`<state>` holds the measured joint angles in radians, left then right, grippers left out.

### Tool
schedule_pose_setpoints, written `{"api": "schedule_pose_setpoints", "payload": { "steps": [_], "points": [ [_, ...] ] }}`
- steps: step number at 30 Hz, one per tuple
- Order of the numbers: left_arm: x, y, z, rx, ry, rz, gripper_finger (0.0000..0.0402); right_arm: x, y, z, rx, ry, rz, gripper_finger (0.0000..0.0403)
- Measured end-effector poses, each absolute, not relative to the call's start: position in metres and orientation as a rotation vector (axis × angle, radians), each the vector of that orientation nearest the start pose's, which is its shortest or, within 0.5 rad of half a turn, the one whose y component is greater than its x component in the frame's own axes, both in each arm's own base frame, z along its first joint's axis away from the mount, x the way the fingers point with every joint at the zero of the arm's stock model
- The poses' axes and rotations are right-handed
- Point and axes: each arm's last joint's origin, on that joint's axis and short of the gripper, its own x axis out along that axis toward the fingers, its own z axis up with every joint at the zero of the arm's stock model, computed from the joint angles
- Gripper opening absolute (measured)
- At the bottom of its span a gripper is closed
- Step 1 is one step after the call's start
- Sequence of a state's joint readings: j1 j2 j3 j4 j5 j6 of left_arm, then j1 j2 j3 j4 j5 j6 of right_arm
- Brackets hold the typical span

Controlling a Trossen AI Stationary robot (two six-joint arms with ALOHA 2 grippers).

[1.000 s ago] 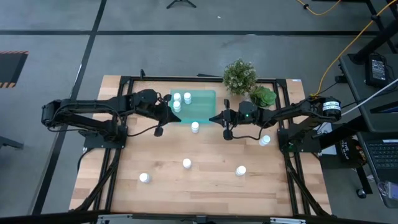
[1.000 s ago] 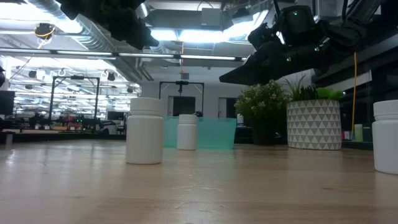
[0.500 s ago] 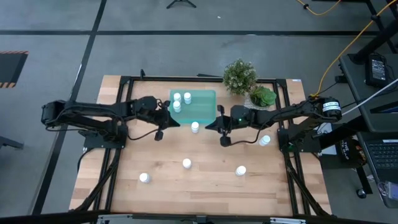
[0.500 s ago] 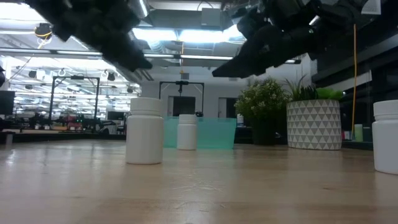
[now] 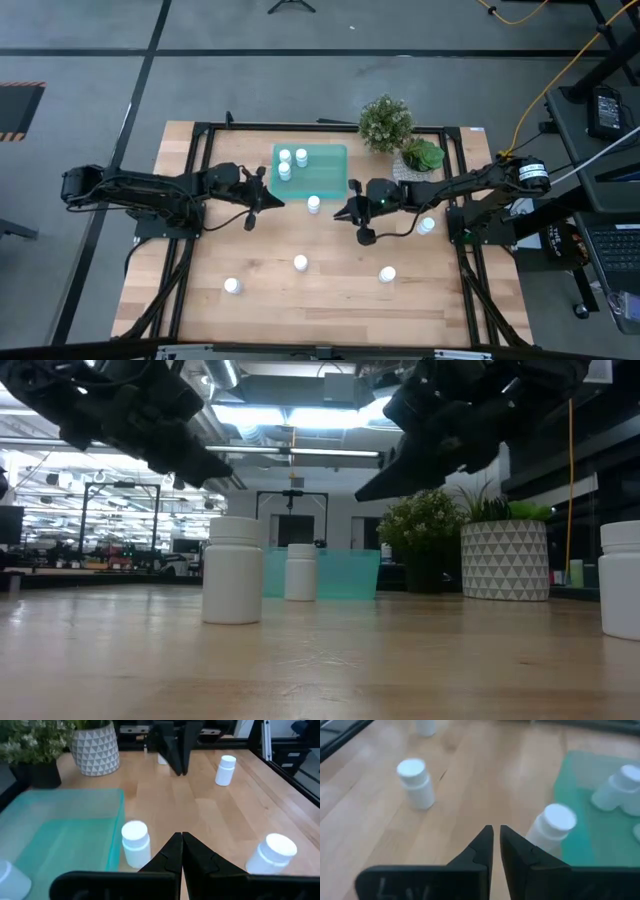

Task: Pick and place pill bottles into a basket
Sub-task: Put the white pill bottle into the green bin

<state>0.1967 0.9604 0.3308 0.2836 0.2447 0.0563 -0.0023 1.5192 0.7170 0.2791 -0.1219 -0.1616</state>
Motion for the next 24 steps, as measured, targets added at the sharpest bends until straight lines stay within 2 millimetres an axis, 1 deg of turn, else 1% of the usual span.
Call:
{"api": "schedule_pose_setpoints", "payload": {
  "steps": [4, 8, 12, 14, 16, 18, 19, 21, 24],
  "points": [
    [0.187, 0.03, 0.185, -0.071, 0.36, -0.047, 0.0005, 0.298, 0.013, 0.183, -0.127, 0.573, 0.196, 0.0038],
    [0.187, 0.03, 0.184, -0.086, 0.362, -0.045, 0.0001, 0.295, 0.023, 0.19, -0.082, 0.67, 0.217, 0.0038],
    [0.187, 0.03, 0.184, -0.053, 0.361, -0.051, 0.0004, 0.29, 0.036, 0.197, -0.01, 0.82, 0.225, 0.0038],
    [0.187, 0.03, 0.184, -0.053, 0.361, -0.048, 0.0008, 0.287, 0.045, 0.201, 0.013, 0.916, 0.2, 0.0034],
    [0.187, 0.031, 0.184, -0.05, 0.362, -0.035, 0.0012, 0.281, 0.055, 0.206, 0.003, 1.014, 0.185, 0.0021],
    [0.187, 0.031, 0.184, -0.051, 0.363, -0.027, 0.0012, 0.274, 0.066, 0.209, -0.033, 1.087, 0.207, 0.0006],
    [0.187, 0.031, 0.184, -0.058, 0.363, -0.024, 0.0012, 0.27, 0.071, 0.212, -0.047, 1.096, 0.226, 0.0006],
    [0.187, 0.031, 0.184, -0.065, 0.363, -0.013, 0.001, 0.266, 0.082, 0.221, -0.068, 1.058, 0.26, 0.0007],
    [0.187, 0.032, 0.184, -0.063, 0.364, -0.006, 0.0007, 0.252, 0.092, 0.236, -0.092, 1.014, 0.25, 0.0003]
  ]
}}
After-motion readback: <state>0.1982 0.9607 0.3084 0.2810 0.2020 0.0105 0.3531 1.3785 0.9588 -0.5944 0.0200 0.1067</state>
